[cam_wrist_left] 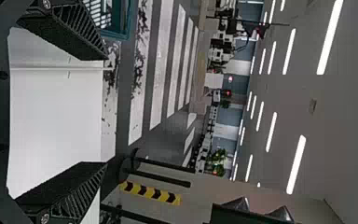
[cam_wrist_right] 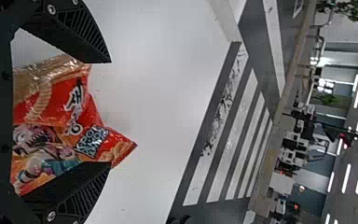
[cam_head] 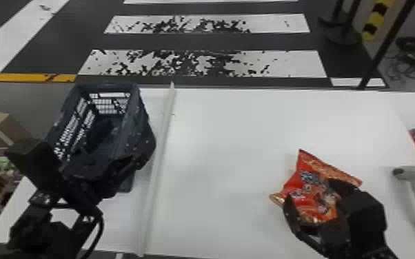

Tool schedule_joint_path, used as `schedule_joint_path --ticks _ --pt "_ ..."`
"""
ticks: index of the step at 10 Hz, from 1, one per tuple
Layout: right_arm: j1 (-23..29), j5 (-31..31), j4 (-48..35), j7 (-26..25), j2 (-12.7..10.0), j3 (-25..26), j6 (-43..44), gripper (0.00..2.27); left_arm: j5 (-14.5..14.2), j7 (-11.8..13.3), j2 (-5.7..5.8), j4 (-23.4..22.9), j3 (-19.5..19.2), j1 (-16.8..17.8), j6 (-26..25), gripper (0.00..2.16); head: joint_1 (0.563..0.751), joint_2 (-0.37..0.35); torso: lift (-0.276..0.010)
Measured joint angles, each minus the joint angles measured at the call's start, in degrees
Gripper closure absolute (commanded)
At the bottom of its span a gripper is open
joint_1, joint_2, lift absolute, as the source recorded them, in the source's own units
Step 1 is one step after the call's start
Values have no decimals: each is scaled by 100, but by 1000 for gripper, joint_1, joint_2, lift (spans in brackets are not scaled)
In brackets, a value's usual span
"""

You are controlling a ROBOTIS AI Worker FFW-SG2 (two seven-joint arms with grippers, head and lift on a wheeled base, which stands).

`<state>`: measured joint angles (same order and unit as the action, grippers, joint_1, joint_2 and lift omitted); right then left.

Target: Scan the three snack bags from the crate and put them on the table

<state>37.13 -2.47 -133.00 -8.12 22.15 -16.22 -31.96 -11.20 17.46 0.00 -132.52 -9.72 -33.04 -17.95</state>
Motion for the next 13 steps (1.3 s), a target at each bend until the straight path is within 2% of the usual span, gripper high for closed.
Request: schedule_joint_path --ticks 1,3,7,8,9,11,12,13 --pt "26 -261 -42 -16 83 -299 -319 110 2 -66 0 75 58 3 135 70 695 131 -94" --pt "-154 -782 261 -87 133 -876 -423 110 49 -85 0 166 187 31 247 70 695 154 -94" --pt "-1240 -1429 1612 -456 15 -1681 41 113 57 7 0 167 271 -61 322 70 695 173 -94" --pt "-1433 -1526 1843 -517 -3 -1767 108 235 57 72 4 169 269 -87 359 70 695 172 -94" --pt "-1515 -1576 1958 -531 -8 -1780 94 562 40 131 13 173 269 -95 374 70 695 163 -94" --pt "-1560 -1792 2042 -604 -43 -1832 -243 1750 -6 164 33 182 269 -90 409 70 695 142 -94" --pt "-1590 -1888 2042 -699 -55 -1915 -485 2243 -17 183 30 197 273 -83 437 66 695 133 -94" --pt "-1607 -1924 2026 -818 -60 -1970 -630 2240 -26 221 27 228 296 -80 515 66 695 127 -94"
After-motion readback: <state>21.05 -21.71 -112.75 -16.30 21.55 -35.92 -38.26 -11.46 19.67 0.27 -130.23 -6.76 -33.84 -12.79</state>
